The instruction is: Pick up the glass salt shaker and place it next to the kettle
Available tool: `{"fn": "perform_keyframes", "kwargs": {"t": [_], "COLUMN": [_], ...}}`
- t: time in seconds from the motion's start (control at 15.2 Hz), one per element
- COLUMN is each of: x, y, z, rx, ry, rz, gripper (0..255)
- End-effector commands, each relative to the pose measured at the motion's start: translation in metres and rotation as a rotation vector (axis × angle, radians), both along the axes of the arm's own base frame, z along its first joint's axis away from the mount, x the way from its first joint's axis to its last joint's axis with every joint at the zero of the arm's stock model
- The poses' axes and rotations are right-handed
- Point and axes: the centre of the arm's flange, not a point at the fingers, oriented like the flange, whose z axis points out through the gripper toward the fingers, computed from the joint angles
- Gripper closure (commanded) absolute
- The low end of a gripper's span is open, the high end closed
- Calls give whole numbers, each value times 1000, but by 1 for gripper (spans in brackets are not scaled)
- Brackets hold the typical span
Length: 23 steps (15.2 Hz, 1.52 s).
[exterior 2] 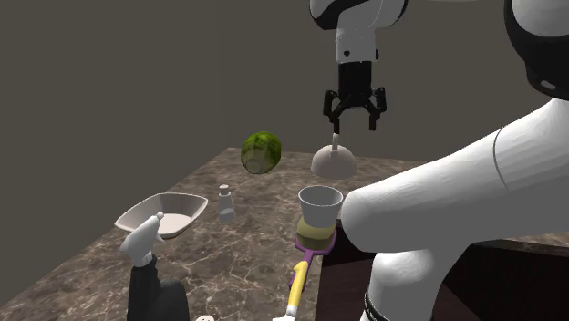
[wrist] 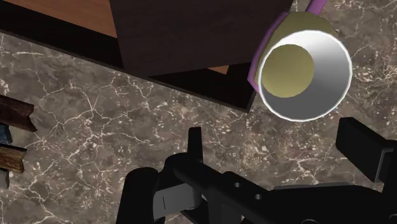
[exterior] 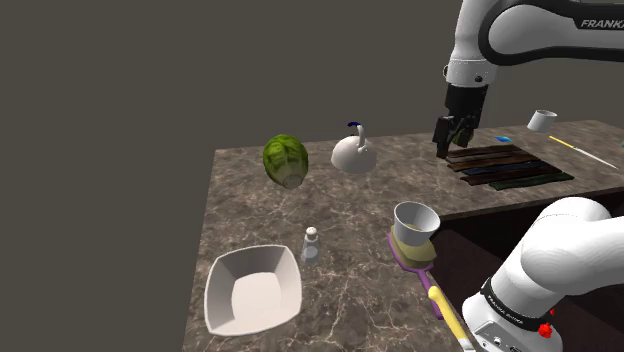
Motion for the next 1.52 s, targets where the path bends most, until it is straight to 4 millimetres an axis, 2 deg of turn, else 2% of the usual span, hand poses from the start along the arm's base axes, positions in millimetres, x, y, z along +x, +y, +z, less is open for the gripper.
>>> {"fn": "perform_keyframes", "kwargs": {"t": [0.0,1.45], "x": [0,102], "y": [0,249], "z": [0,-111], "rx": [0,-18], "ry": [0,-28], "rz": [0,12], "gripper": [0,0]}}
